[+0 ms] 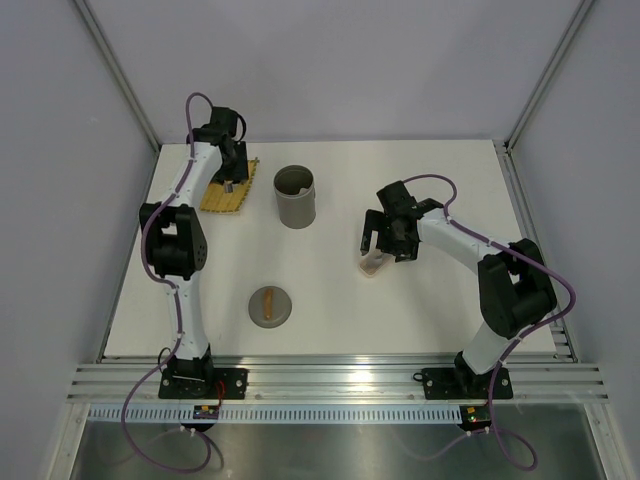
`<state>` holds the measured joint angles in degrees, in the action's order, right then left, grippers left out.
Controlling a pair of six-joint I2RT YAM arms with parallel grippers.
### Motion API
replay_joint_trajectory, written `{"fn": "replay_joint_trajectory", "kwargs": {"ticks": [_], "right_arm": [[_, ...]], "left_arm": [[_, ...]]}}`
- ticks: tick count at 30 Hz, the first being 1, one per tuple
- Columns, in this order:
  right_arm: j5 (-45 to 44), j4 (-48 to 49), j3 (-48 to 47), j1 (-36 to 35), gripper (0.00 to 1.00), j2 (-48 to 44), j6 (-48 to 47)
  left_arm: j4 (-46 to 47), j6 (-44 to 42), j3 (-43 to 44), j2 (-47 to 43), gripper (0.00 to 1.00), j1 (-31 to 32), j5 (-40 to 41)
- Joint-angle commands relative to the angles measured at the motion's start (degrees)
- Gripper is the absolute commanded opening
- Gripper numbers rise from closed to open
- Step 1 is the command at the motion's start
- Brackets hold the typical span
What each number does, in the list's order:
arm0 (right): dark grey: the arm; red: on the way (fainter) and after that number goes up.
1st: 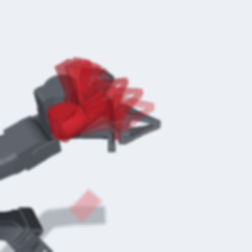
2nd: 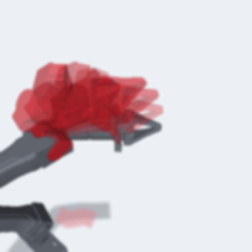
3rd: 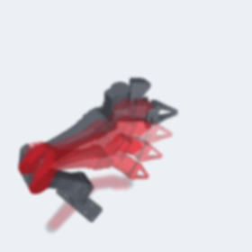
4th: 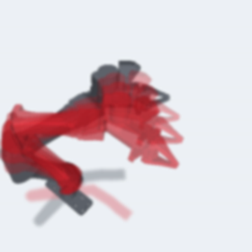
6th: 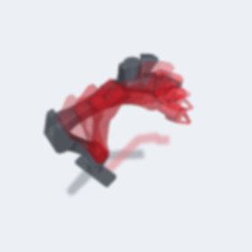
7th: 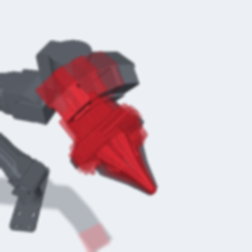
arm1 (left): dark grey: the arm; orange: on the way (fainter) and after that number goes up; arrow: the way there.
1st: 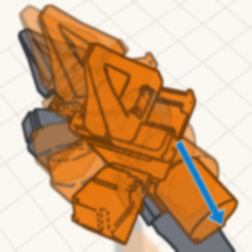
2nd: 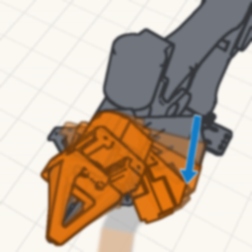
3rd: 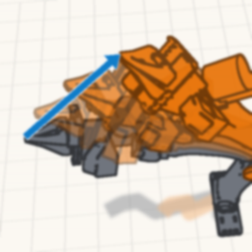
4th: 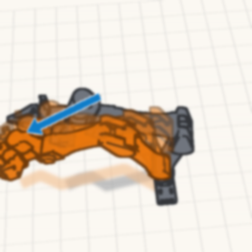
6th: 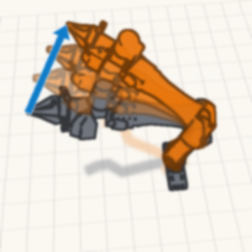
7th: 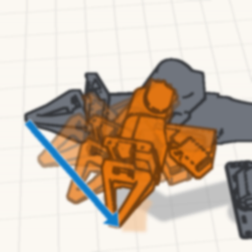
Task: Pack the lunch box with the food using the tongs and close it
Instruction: Pick up the fake food from the plate.
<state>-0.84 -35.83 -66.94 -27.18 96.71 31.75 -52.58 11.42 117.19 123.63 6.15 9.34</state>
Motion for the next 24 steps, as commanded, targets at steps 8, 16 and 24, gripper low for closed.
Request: {"fn": "replay_joint_trajectory", "kwargs": {"ticks": [8,16,24], "right_arm": [[-0.2,0.1,-2.1,-0.7,0.99,0.6,0.2],[-0.6,-0.2,-1.8,-0.6,1.00,0.1,0.5],[-0.8,-0.2,-1.4,-0.6,0.99,-0.6,0.9]], "left_arm": [[1.5,-1.2,1.3,2.0,0.54,-0.5,-1.1],[1.3,-0.4,0.9,0.0,0.34,-0.5,-1.6],[1.2,-0.3,-0.9,-3.3,0.23,-0.4,-1.6]]}}
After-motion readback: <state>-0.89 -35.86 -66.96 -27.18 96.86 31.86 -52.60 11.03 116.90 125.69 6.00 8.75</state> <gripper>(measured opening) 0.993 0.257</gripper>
